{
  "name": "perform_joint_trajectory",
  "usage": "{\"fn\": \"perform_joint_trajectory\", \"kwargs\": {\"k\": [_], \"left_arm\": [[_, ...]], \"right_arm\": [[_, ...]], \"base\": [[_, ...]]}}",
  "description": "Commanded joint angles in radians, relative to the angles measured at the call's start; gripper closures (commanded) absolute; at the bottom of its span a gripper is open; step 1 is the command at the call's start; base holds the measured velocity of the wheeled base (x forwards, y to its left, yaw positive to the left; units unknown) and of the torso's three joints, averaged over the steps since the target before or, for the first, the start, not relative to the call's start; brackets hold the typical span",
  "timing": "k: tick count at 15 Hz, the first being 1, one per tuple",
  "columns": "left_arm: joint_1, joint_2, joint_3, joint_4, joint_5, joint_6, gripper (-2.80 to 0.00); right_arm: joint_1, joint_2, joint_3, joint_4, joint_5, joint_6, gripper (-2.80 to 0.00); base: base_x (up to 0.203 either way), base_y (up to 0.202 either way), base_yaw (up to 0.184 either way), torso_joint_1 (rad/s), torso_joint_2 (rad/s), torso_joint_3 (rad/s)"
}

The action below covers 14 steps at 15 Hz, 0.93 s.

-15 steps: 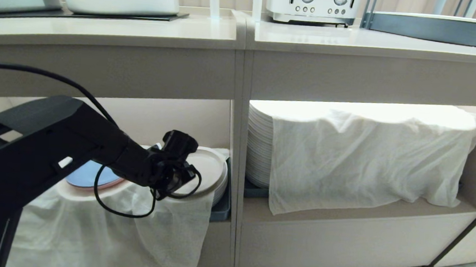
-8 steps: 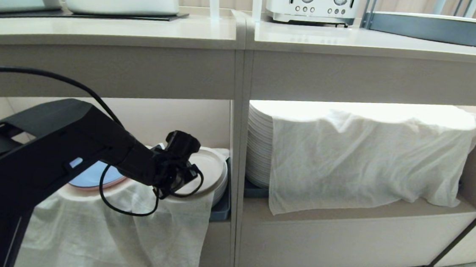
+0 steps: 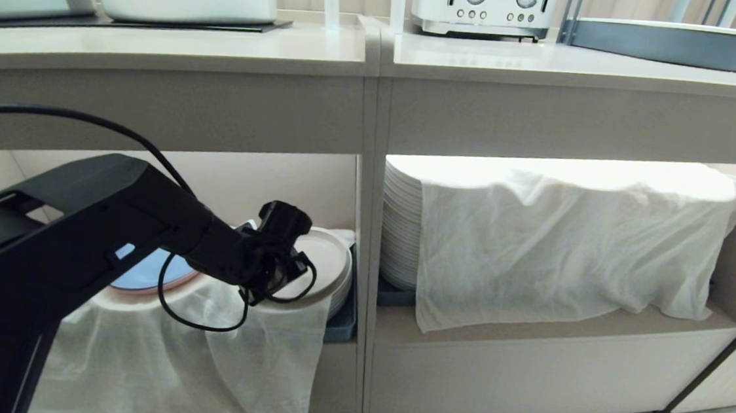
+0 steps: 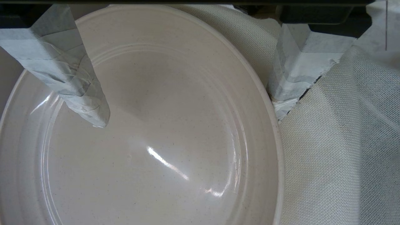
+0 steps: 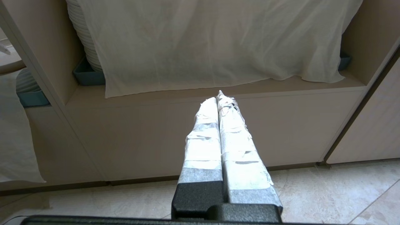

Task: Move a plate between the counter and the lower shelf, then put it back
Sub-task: Pick up the plate in the cupboard

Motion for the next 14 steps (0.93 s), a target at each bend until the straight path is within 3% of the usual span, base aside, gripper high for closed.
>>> {"fn": "perform_joint_trajectory", "kwargs": {"k": [1, 14], "left_arm": [[-0.001, -0.005, -0.005, 0.002, 0.002, -0.006, -2.80], [0.000, 0.026, -0.039, 0.037, 0.016, -0.002, -2.80]], "right_arm": [[0.000, 0.000, 0.000, -0.001, 0.000, 0.000, 0.00], [0.000, 0.000, 0.000, 0.000, 0.000, 0.000, 0.00]], "base": [[0.000, 0.000, 0.000, 0.000, 0.00, 0.000], [0.000, 0.000, 0.000, 0.000, 0.00, 0.000]]}}
